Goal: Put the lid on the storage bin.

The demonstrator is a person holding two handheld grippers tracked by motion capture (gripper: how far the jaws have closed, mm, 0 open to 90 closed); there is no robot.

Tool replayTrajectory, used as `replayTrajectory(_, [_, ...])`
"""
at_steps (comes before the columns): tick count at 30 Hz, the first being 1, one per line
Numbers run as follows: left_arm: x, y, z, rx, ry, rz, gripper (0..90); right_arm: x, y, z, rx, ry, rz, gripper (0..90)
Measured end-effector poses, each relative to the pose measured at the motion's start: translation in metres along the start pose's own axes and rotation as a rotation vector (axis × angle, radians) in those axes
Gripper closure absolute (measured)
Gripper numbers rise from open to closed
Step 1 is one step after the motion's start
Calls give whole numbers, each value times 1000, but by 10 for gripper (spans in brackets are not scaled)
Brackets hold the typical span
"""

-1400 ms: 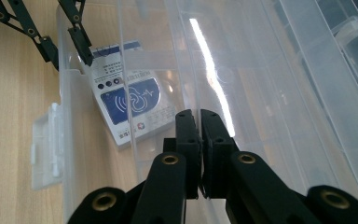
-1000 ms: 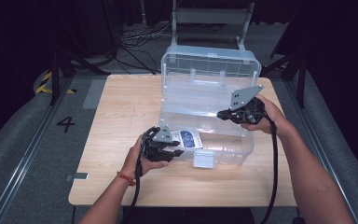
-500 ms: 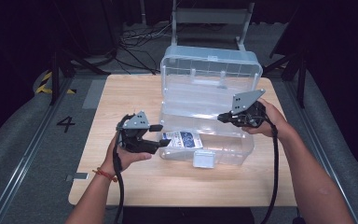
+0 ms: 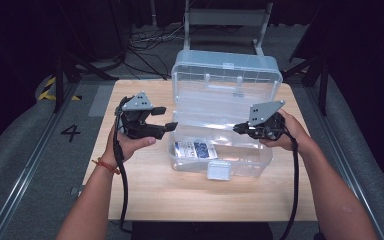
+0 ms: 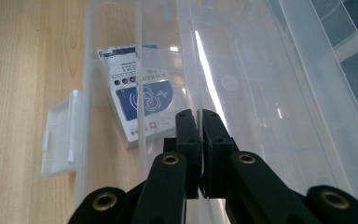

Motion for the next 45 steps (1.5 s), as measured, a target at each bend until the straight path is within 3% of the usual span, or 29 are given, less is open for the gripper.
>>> replayTrajectory(1, [2,-4,-1,-7,1,8,345,1,0,0,1,3,-2,874])
replayTrajectory(6, [12,-21,-7,-26,-118,22,362,3,0,0,2,9,-5,869])
replayTrajectory(10, [17,-29,-13,-28,-145,27,421,5,1,0,0,14,-8,865])
replayTrajectory(15, [22,-33,-19,-39,-135,36,553,7,1,0,-4,22,-13,860])
replayTrajectory(20, [28,-36,-27,-19,-166,29,659,11,2,0,-6,28,-12,856])
replayTrajectory(28, [25,-41,-28,-24,-168,24,835,19,4,-1,-17,39,-15,848])
replayTrajectory(37, [19,-45,-30,-20,-153,5,886,28,7,-2,-24,49,-20,846])
replayTrajectory(40, [17,-45,-29,-30,-129,1,894,29,7,-2,-23,54,-19,844])
replayTrajectory(45, [11,-42,-29,-9,-119,-29,894,32,8,-1,-19,67,-28,826])
Point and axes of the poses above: each handheld gripper's, and its own axes: z roughly backward along the jaws, y roughly out of its underside, x roughly to its left, the point moved 4 cm from there along -z, roughly forward along the jaws, and after that the axes turned 8 degrees about z, right-handed, at the moved point
